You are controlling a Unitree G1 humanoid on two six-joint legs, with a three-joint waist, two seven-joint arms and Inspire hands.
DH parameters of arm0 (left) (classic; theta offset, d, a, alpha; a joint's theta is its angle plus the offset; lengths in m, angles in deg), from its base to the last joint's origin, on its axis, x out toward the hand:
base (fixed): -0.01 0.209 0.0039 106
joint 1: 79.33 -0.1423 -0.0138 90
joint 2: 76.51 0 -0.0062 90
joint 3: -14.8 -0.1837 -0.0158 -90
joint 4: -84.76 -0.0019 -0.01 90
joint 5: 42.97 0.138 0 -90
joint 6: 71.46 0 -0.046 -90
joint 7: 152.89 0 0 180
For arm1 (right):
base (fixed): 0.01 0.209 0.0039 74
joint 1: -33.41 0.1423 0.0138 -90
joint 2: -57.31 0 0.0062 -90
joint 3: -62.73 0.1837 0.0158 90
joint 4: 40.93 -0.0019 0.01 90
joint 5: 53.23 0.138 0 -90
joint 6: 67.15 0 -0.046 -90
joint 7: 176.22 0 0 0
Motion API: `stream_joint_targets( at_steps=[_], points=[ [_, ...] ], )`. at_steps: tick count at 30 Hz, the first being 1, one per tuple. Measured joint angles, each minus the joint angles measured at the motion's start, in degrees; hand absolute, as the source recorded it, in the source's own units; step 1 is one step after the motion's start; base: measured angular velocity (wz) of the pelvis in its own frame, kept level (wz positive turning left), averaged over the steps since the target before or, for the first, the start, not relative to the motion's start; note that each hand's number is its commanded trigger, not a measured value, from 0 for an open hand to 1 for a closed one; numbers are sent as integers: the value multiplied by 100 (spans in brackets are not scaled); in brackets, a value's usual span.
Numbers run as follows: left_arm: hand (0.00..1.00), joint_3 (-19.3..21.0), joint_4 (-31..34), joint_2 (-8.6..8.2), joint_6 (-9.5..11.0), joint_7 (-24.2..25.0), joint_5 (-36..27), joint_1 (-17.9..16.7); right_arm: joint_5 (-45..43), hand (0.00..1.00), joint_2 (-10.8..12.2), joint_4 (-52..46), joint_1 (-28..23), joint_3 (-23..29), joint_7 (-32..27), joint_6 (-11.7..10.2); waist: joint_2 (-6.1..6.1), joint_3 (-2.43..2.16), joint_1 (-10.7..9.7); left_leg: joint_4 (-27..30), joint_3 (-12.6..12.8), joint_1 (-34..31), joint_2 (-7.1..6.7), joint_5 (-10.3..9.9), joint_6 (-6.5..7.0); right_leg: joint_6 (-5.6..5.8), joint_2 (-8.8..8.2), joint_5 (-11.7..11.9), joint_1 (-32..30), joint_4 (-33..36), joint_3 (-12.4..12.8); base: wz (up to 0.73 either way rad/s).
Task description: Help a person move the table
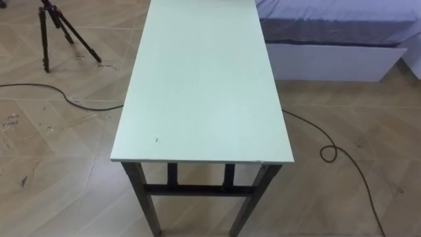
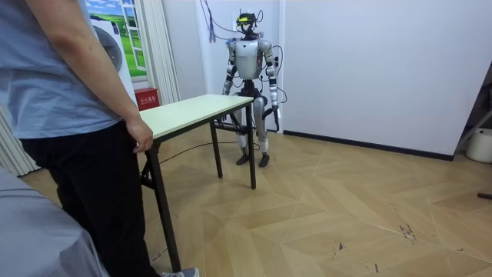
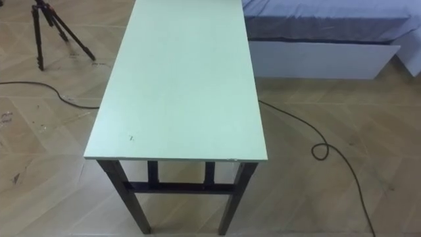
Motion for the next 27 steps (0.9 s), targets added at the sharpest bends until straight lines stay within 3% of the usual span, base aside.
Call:
stream_joint_targets(
  at_steps=[9, 10, 13, 17, 22, 26, 27],
  points=[
    [0, 48, 1, 70, -168, 625, -363, 166, 65, 0, -44, -279, 122, 40, 447, 294, 12, 20, 0, 80, 4, -95, -6, 0, 0, 2, -34, 1, -53, 27, -53, 1],
    [0, 40, 100, 64, -169, 719, -592, 174, 188, 0, -48, -445, 109, 42, 532, 300, 56, 47, 10, 93, 4, -100, -9, 0, 0, 4, -43, 3, -53, 32, -66, 0],
    [0, -15, 319, 65, -169, 959, -1080, 278, 653, 0, -48, -690, 123, 30, 718, 312, 77, 34, 24, 101, 6, -103, -15, 0, 0, 8, -50, 5, -50, 34, -76, 0],
    [0, -29, 608, 46, -189, 1217, -1288, 364, 836, 0, -47, -1325, 38, -17, 900, 360, 106, 10, 19, 114, 4, -108, -14, 0, 0, 9, -53, 5, -46, 32, -84, 0],
    [0, -299, 1144, -36, -234, 1636, -1938, 304, 1249, 0, 3, -1942, -89, -27, 1288, 427, 177, -64, 8, 110, -33, -82, -14, 2, -2, 9, -48, 5, -18, 14, -78, 0],
    [0, -650, 1514, -40, -246, 1788, -2347, 220, 1744, 0, 28, -2274, -124, -97, 1404, 491, 138, -56, 7, 104, -55, -70, -14, 2, -2, 9, -42, 5, -17, 15, -74, 0],
    [0, -774, 1684, -37, -270, 1852, -2492, 146, 1987, 0, 27, -2455, -166, -201, 1418, 529, 101, -35, 7, 102, -71, -63, -14, 2, -2, 9, -40, 5, -9, 15, -76, 0]
  ],
)
